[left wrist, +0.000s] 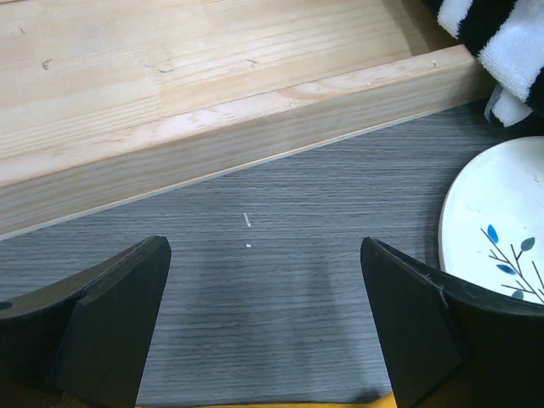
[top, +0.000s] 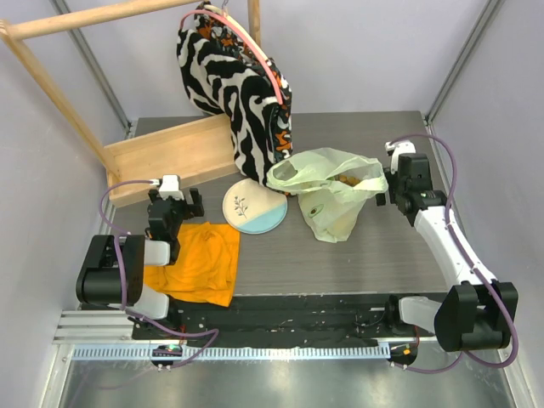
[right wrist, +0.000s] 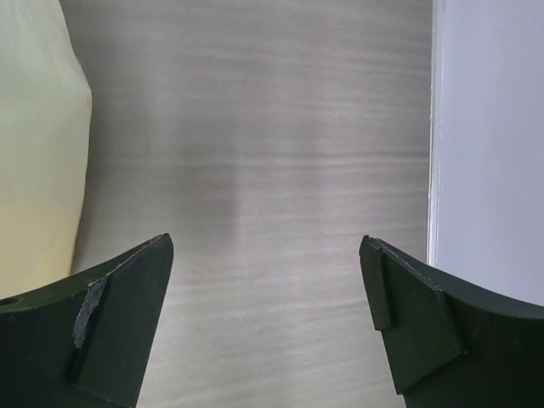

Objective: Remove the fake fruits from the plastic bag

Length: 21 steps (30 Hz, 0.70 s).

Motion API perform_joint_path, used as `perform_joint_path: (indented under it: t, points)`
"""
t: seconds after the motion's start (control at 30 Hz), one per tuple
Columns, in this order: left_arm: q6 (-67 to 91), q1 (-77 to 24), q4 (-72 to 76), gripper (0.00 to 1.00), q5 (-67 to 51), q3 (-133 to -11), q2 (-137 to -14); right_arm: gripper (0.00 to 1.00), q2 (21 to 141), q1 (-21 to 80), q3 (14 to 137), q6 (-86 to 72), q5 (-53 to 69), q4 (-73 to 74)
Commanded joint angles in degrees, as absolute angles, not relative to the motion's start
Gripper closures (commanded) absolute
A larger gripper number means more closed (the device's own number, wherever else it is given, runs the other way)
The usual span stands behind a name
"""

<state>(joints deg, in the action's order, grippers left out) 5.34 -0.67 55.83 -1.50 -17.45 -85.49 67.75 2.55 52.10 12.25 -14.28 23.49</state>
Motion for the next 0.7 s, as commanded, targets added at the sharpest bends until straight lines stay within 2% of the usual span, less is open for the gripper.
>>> perform_joint_path:
  t: [0.0, 0.13, 0.27, 0.4, 0.47, 0.53, 0.6, 0.67]
  points:
    - [4.66, -0.35, 58.18, 0.00, -0.35, -17.58, -85.43, 0.00, 65.74, 2.64, 56.67, 16.60, -13.63, 30.40]
    - [4.66, -0.35, 58.18, 0.00, -0.44, -17.58, -85.43, 0.00, 67.32, 2.64, 69.32, 22.92, -3.10, 39.36]
    - [4.83, -0.35, 58.10, 0.00, -0.44, -17.75, -85.52, 0.00, 69.08, 2.64, 77.50, 20.41, 1.84, 43.93]
    - [3.79, -0.52, 60.03, 0.00, 1.21, -17.49, -86.13, 0.01, 71.01, 2.55, 77.96, 16.97, 1.40, 45.35]
    - [4.04, -1.23, 59.07, 0.00, 1.67, -17.14, -81.85, 0.01, 71.37, 2.64, 76.65, 16.26, 2.72, 44.56]
    - [3.17, -1.93, 43.74, 0.00, -1.39, -19.93, -71.09, 0.02, 71.72, 2.64, 76.03, 15.12, 3.08, 43.86]
    - [5.17, -1.93, 25.17, 0.00, -2.98, -27.83, -65.59, 0.02, 72.33, 2.55, 75.41, 14.07, 3.16, 42.98]
    - [6.41, -1.93, 13.68, 0.00, -7.80, -36.94, -61.62, 0.02, 72.86, 2.64, 75.41, 13.98, 4.04, 41.40]
